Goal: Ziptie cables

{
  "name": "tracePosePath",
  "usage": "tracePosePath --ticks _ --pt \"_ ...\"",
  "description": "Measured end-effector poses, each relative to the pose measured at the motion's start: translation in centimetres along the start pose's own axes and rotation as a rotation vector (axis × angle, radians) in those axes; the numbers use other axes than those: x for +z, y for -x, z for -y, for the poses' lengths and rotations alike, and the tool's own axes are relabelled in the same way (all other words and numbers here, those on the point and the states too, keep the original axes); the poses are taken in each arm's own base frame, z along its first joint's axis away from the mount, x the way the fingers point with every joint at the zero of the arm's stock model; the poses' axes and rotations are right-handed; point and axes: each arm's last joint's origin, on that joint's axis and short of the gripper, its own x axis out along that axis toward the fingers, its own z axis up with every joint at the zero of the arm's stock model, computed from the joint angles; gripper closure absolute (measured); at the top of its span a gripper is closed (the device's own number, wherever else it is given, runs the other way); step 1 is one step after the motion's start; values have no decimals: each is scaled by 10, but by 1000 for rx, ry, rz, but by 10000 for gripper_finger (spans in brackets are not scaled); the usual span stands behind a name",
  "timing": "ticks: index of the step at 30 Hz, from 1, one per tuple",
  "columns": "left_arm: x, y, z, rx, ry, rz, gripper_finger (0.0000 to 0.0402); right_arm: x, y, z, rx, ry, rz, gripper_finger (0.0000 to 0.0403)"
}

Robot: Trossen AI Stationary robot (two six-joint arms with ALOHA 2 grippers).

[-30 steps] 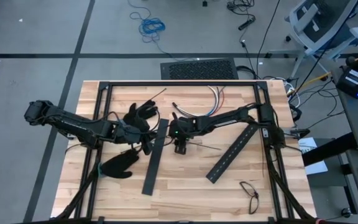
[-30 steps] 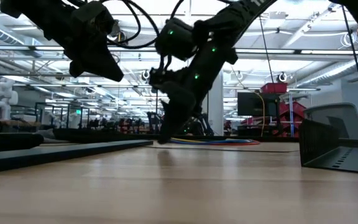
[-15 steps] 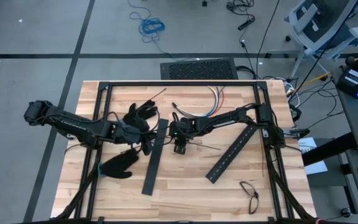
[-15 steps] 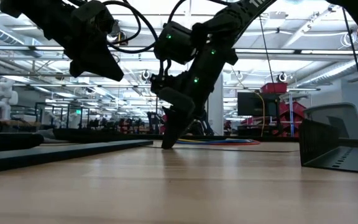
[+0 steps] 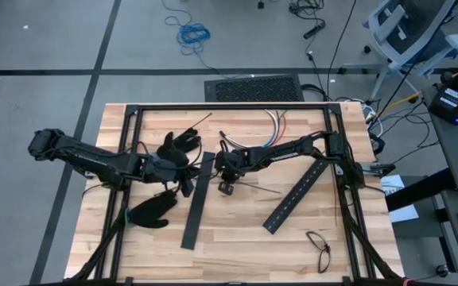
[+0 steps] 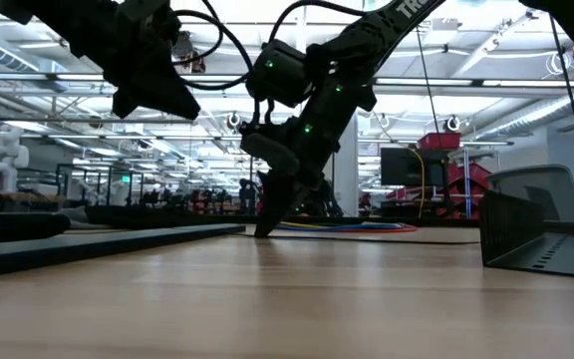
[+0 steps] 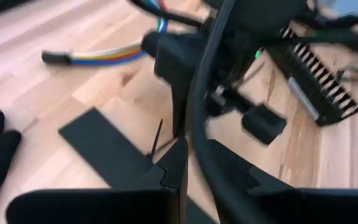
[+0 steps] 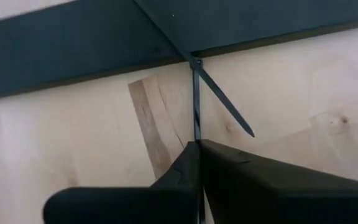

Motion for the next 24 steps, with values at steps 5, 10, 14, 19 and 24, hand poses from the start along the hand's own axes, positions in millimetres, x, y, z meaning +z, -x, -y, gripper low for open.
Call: tracePosePath --ticks 5,10,14,19,24 --pt "5 8 -2 18 7 52 343 6 23 -2 45 -20 31 403" --pt "10 18 -4 23 -26 106 343 3 50 -4 49 -9 -12 402" --pt "14 26 -6 36 -61 148 343 8 80 -7 36 25 38 402" --pt "18 32 -9 51 -96 186 343 15 108 -3 31 7 108 402" --pt "19 35 -10 68 -118 202 343 23 146 9 -15 -21 214 402"
